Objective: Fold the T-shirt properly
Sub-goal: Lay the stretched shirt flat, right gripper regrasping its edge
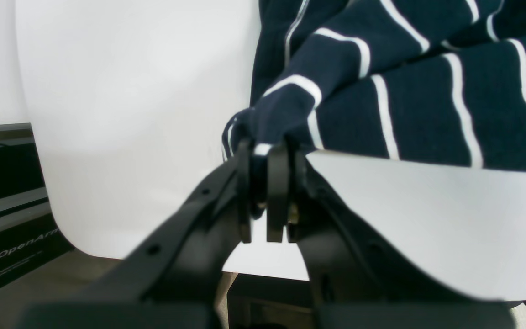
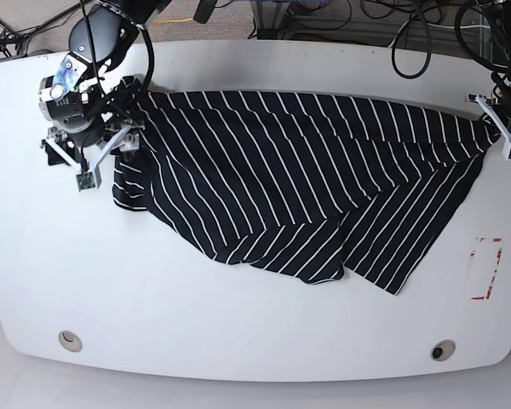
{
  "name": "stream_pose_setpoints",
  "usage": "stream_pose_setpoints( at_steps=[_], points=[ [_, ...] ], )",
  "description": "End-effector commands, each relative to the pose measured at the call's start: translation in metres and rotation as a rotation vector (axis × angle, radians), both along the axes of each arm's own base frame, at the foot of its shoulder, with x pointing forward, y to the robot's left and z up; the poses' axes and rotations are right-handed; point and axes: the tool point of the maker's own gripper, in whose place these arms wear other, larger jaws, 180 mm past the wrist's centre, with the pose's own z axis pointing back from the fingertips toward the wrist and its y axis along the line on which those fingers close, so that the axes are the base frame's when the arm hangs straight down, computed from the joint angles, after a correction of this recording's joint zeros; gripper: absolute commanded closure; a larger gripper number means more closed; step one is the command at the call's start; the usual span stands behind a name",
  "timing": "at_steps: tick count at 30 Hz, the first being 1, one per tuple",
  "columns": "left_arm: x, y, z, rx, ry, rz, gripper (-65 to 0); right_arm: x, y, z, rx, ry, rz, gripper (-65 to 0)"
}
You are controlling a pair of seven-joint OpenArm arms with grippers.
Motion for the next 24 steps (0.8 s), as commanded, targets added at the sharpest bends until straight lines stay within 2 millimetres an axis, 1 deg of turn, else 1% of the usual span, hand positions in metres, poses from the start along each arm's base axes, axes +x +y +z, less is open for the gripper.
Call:
stream_pose_setpoints(
  at_steps=[1, 3, 5, 7, 10, 12, 13, 15, 17, 20, 24],
  points=[
    [0.005, 0.007, 0.012, 0.029, -0.031, -0.001, 0.0, 0.041, 0.008, 0.030, 0.012, -0.123, 0.047, -56.6],
    [0.004, 0.007, 0.011, 0.029, -0.027, -0.001, 0.0, 0.058, 0.018, 0.037, -0.001, -0.139, 0.105, -56.6],
    [0.004, 0.007, 0.011, 0.027, -0.027, -0.001, 0.0, 0.072, 0.026, 0.040, 0.000, -0.146, 0.146, -56.6],
    [0.004, 0.007, 0.011, 0.028, -0.027, -0.001, 0.0, 0.092, 0.032, 0.045, 0.015, -0.159, 0.169, -56.6],
    [0.004, 0.006, 0.011, 0.029, -0.028, -0.002, 0.0, 0.113, 0.040, 0.043, 0.039, -0.148, 0.196, -56.6],
    [0.004, 0.006, 0.011, 0.029, -0.028, -0.002, 0.0, 0.127, 0.040, 0.041, 0.040, -0.130, 0.222, -56.6],
    [0.004, 0.006, 0.011, 0.029, -0.028, -0.002, 0.0, 0.133, 0.044, 0.039, 0.047, -0.125, 0.239, -56.6],
    [0.005, 0.006, 0.011, 0.027, -0.030, 0.000, 0.0, 0.148, 0.058, 0.032, 0.073, -0.118, 0.285, -56.6],
    [0.004, 0.001, 0.008, 0.010, -0.033, 0.006, 0.0, 0.157, 0.068, 0.022, 0.105, -0.107, 0.312, -56.6],
    [0.003, -0.005, 0.003, -0.011, -0.034, 0.013, 0.0, 0.169, 0.072, 0.005, 0.167, -0.078, 0.313, -56.6],
    [0.002, -0.005, 0.002, -0.013, -0.032, 0.014, 0.0, 0.178, 0.078, -0.014, 0.241, -0.046, 0.311, -56.6]
  ],
)
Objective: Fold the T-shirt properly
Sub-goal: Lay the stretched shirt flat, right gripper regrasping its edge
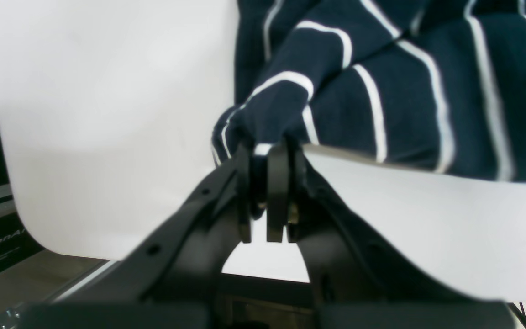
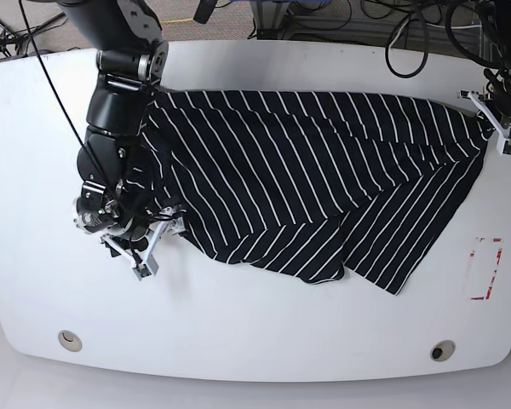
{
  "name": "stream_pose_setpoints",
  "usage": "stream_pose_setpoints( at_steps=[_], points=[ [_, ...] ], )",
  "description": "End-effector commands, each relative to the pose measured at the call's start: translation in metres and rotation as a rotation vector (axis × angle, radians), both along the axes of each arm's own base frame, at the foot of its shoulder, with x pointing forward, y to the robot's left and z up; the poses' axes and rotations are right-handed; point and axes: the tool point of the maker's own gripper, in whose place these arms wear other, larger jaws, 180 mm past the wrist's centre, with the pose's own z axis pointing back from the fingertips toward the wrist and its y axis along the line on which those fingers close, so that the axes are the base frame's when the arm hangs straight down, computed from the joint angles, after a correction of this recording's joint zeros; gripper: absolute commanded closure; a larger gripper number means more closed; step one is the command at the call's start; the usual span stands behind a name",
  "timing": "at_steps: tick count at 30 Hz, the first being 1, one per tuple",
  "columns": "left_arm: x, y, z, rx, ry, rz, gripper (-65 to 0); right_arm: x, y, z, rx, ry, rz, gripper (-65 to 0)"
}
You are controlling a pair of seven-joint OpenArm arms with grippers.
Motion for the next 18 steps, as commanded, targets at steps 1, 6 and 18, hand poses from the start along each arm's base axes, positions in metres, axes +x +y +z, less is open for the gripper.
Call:
stream_pose_setpoints(
  at_steps=[1, 6, 18],
  points=[
    [0.008, 0.006, 0.013, 0.027, -0.037, -0.008, 0.0, 0.024, 0.002, 0.009, 0.065, -0.049, -0.008, -56.6],
    [0.007, 0.006, 0.013, 0.027, -0.036, -0.006, 0.0, 0.021, 0.010, -0.007, 0.101, -0.011, -0.006, -56.6],
    [0.008, 0.008, 0.015, 0.034, -0.037, -0.010, 0.0, 0.013, 0.055, -0.022, 0.152, 0.022, 0.062, -38.5]
  ],
)
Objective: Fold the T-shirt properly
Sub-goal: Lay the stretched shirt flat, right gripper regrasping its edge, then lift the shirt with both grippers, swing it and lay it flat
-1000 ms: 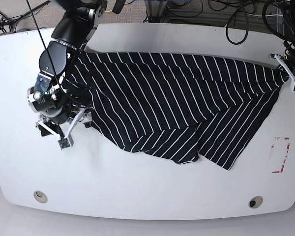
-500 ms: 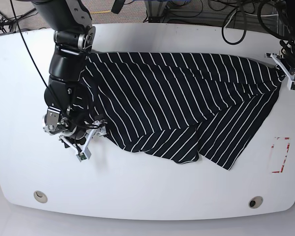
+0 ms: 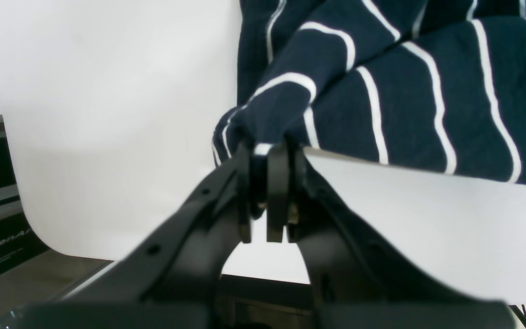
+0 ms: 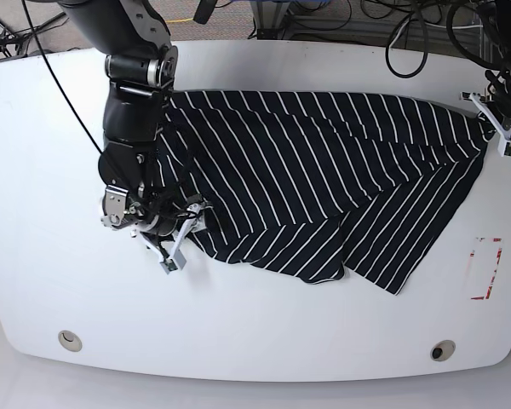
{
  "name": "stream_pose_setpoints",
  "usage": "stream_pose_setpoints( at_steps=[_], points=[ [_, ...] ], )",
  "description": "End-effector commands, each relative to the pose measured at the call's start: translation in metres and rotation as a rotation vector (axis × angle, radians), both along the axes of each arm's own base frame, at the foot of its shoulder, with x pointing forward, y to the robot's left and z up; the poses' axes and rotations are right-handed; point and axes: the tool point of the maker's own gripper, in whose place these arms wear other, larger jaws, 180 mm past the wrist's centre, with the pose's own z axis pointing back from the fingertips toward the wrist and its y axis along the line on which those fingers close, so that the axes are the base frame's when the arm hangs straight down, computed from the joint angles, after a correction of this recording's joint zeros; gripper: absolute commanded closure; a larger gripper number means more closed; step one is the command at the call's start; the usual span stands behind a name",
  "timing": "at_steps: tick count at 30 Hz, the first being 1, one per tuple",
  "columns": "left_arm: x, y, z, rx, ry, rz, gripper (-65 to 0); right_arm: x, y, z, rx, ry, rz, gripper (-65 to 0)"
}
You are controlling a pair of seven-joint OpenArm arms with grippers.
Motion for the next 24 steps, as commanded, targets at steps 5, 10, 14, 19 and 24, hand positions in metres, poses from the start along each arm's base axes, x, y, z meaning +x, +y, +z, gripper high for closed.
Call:
stream_pose_setpoints(
  at_steps=[5, 10, 14, 19, 24],
  points=[
    [0.007, 0.006, 0.013, 0.029, -0.034, -0.009, 0.0, 0.012, 0.015, 0.015, -0.008, -0.046, 0.048, -16.3],
    [0.008, 0.006, 0.013, 0.028, -0.035, -0.012, 0.0, 0.017, 0.011, 0.023, -0.019, -0.069, 0.043, 0.0],
    [0.024, 0.002, 0.032, 0.048, -0.097, -0.033, 0.0, 0.018, -0.008, 0.045, -0.091, -0.125, 0.032, 0.0],
    [0.049, -0.011, 0.074, 0.097, -0.225, -0.085, 0.0, 0.020, -0.033, 0.092, -0.216, -0.211, 0.013, 0.0],
    [0.085, -0.014, 0.111, 0.105, -0.358, -0.083, 0.0, 0.028, -0.053, 0.138, -0.311, -0.297, -0.011, 0.0]
  ],
)
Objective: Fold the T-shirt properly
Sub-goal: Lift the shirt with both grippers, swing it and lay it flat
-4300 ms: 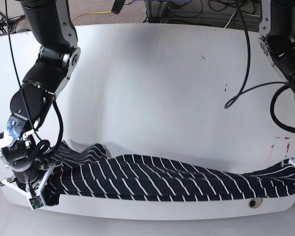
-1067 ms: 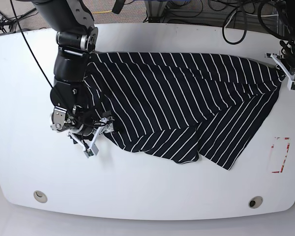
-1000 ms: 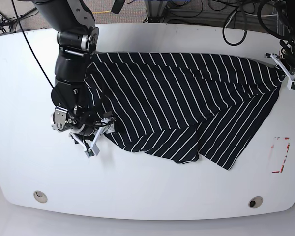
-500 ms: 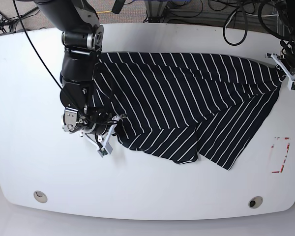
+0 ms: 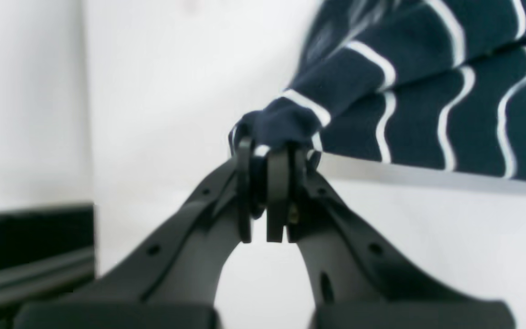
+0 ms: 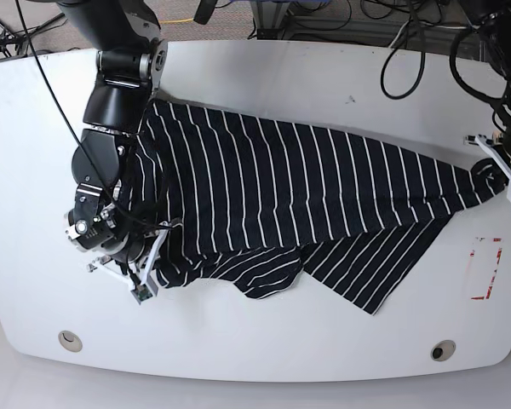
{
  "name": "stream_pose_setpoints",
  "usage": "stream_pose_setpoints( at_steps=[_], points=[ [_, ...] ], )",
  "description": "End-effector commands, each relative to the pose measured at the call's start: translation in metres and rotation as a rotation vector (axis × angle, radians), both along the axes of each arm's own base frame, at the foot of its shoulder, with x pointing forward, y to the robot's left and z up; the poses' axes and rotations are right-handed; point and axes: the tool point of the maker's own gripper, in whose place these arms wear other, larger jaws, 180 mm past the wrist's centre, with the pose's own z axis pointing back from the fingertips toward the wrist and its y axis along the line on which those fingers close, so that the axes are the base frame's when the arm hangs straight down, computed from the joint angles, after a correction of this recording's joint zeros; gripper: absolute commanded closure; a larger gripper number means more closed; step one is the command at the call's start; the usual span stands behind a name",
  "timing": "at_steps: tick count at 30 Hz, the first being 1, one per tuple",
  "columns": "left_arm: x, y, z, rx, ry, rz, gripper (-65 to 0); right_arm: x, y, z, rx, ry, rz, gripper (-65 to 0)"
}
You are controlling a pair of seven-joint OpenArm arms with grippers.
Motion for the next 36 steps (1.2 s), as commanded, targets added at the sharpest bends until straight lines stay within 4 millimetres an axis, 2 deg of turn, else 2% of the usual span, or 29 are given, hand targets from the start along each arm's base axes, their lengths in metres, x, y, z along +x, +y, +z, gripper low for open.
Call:
stream_pose_setpoints(
  at_steps=[1, 5, 9, 16, 17, 21, 27, 30, 33, 36],
  points=[
    [0.021, 0.005, 0.036, 0.035, -0.110, 0.001, 0.0, 0.021, -0.013, 0.060, -0.048, -0.141, -0.016, 0.0],
    [0.052, -0.002, 0.072, 0.036, -0.223, -0.019, 0.0, 0.036, -0.026, 0.096, -0.085, -0.211, -0.029, 0.0],
    [0.077, -0.012, 0.105, 0.039, -0.295, -0.042, 0.0, 0.054, -0.044, 0.141, -0.119, -0.300, -0.052, 0.0],
    [0.123, -0.042, 0.181, 0.001, -0.486, -0.072, 0.0, 0.077, -0.062, 0.242, -0.163, -0.485, -0.087, 0.0],
    [0.126, -0.044, 0.190, -0.001, -0.507, -0.076, 0.0, 0.078, -0.063, 0.250, -0.179, -0.492, -0.087, 0.0],
    [0.138, -0.052, 0.244, -0.018, -0.641, -0.073, 0.0, 0.080, -0.067, 0.309, -0.274, -0.571, -0.083, 0.0],
    [0.145, -0.060, 0.304, -0.007, -0.770, -0.100, 0.0, 0.073, -0.073, 0.387, -0.383, -0.686, -0.102, 0.0],
    [0.146, -0.057, 0.325, -0.011, -0.814, -0.096, 0.0, 0.066, -0.081, 0.421, -0.419, -0.734, -0.127, 0.0],
    [0.146, -0.056, 0.334, -0.012, -0.819, -0.090, 0.0, 0.059, -0.087, 0.434, -0.435, -0.755, -0.150, 0.0],
    [0.146, -0.055, 0.329, -0.014, -0.790, -0.082, 0.0, 0.044, -0.099, 0.440, -0.481, -0.764, -0.195, 0.0]
  ],
)
